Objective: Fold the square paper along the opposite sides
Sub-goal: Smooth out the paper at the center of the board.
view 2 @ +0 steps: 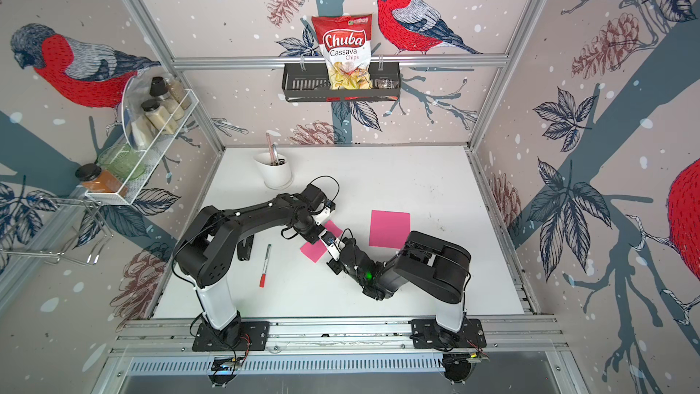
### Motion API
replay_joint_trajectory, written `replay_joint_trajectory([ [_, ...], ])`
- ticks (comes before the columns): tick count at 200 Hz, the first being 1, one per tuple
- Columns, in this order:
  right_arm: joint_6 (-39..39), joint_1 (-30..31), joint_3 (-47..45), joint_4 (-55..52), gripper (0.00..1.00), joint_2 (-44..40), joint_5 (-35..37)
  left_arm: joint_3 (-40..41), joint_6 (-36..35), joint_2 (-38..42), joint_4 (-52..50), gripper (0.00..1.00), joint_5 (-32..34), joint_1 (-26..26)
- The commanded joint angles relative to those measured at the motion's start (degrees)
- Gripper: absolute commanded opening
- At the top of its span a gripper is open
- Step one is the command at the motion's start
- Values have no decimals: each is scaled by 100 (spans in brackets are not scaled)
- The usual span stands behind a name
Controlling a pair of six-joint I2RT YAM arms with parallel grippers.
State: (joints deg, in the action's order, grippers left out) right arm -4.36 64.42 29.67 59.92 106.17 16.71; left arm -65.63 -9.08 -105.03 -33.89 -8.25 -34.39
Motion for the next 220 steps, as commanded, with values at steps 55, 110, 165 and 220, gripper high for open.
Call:
replay_joint_trajectory([
  [55, 243, -199, 372, -111, 0, 594, -169, -142, -199, -219, -312, 0, -412, -45],
  [110, 754, -371, 340, -634, 0, 800, 506, 91, -190, -74, -120, 0, -317, -11],
  [165, 1100, -627, 389, -1125, 0, 885, 972, 186, -199, 21, -39, 0, -339, 46],
  [220, 1339, -1037, 373, -1316, 0, 909, 841, 257, -182, 88, 28, 0, -330, 73],
])
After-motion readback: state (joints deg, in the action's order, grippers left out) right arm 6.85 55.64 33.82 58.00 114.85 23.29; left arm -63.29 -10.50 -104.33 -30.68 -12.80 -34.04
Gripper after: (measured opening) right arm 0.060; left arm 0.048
